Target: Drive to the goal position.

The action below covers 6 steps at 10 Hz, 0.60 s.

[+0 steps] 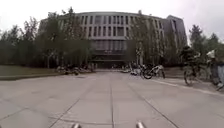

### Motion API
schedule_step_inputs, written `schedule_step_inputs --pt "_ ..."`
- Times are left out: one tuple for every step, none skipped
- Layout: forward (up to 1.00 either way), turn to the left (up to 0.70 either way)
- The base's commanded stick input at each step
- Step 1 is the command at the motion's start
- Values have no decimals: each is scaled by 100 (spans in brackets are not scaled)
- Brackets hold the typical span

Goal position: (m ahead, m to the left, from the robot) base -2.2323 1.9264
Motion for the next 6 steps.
schedule_step_inputs --pt "50 0" --pt "50 0" --pt "50 0" --pt "50 0" --pt "50 0" --pt "50 0"
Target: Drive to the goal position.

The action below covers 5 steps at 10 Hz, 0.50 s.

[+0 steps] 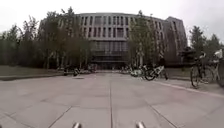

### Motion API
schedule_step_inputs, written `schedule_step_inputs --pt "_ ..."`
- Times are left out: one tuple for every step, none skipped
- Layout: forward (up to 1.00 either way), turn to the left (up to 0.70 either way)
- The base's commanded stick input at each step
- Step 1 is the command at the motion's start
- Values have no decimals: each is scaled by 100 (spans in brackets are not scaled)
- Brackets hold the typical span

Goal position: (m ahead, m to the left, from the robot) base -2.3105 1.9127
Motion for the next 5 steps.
schedule_step_inputs --pt "50 0" --pt "50 0" --pt "50 0" --pt "50 0" --pt "50 0"
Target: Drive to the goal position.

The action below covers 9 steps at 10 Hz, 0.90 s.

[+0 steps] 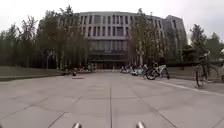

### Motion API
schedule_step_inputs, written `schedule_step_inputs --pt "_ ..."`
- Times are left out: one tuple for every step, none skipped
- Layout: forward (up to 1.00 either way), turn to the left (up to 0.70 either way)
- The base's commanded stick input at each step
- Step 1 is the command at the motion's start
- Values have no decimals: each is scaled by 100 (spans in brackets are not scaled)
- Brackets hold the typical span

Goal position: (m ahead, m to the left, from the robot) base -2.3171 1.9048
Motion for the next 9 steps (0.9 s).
schedule_step_inputs --pt "50 0" --pt "50 0" --pt "50 0" --pt "50 0" --pt "50 -3" --pt "50 -7" --pt "50 -10" --pt "50 -14" --pt "50 -13"
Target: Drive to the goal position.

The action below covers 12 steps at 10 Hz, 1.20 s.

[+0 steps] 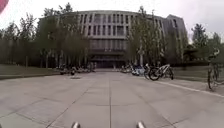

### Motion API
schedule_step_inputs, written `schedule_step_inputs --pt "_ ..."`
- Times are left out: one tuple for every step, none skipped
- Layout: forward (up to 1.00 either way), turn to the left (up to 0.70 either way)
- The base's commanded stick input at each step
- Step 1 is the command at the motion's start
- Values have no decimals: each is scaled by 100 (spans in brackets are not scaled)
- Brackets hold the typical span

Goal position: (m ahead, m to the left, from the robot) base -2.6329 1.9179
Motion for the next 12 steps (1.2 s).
schedule_step_inputs --pt "50 -7" --pt "50 -5" --pt "50 -3" --pt "50 0" --pt "50 0" --pt "50 0" --pt "50 0" --pt "50 0" --pt "50 0" --pt "50 0" --pt "50 0" --pt "50 0"
